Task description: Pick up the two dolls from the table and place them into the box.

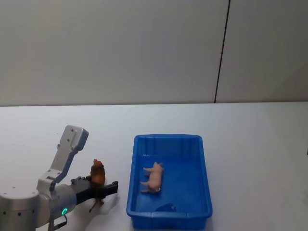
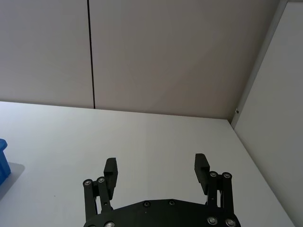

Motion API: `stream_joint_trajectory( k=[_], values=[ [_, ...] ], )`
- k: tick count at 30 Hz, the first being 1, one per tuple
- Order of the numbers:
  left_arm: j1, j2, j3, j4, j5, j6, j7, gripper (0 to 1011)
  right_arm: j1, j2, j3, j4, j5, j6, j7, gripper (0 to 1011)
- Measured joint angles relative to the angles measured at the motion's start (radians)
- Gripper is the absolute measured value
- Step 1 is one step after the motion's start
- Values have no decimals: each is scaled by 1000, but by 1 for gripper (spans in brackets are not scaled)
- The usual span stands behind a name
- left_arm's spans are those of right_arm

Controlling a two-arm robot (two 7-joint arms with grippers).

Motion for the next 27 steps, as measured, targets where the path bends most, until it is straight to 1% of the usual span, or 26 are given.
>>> stream_joint_trajectory(
  k=[1, 3, 5, 7, 8, 11, 14, 17, 20, 23, 27],
  values=[
    [-4, -3, 0, 8, 1, 4, -4, 907, 0, 0, 0, 0, 0, 0, 0, 1001],
    [-8, -4, 0, 13, 1, 6, -7, 883, 0, 0, 0, 0, 0, 0, 0, 1001],
    [-12, -7, 1, 21, 2, 9, -11, 808, 0, 0, 1, 0, 0, -1, -1, 1001],
    [-14, -8, 1, 26, 2, 11, -14, 771, -1, 1, 1, -1, 0, -1, -1, 1001],
    [-17, -10, 1, 30, 2, 13, -16, 716, -1, 1, 1, -1, 0, -1, -1, 1001],
    [-19, -11, 1, 35, 3, 15, -19, 659, -1, 1, 1, -1, 0, -1, -1, 1001],
    [-23, -13, 1, 41, 3, 17, -22, 549, -1, 1, 1, -1, 0, -1, -2, 1001],
    [-25, -14, 1, 45, 4, 18, -25, 519, -1, 1, 1, -1, 0, -1, -2, 1001],
    [-25, -14, 1, 45, 6, 19, -25, 438, -2, 1, 1, -1, 0, -1, -2, 1001],
    [-25, -14, 1, 41, 15, 16, -26, 326, -2, 1, 1, -1, 0, -1, -2, 1001],
    [-24, -11, 1, 28, 26, 4, -25, 306, -2, 1, 1, -1, 0, -1, -2, 1001]
  ],
)
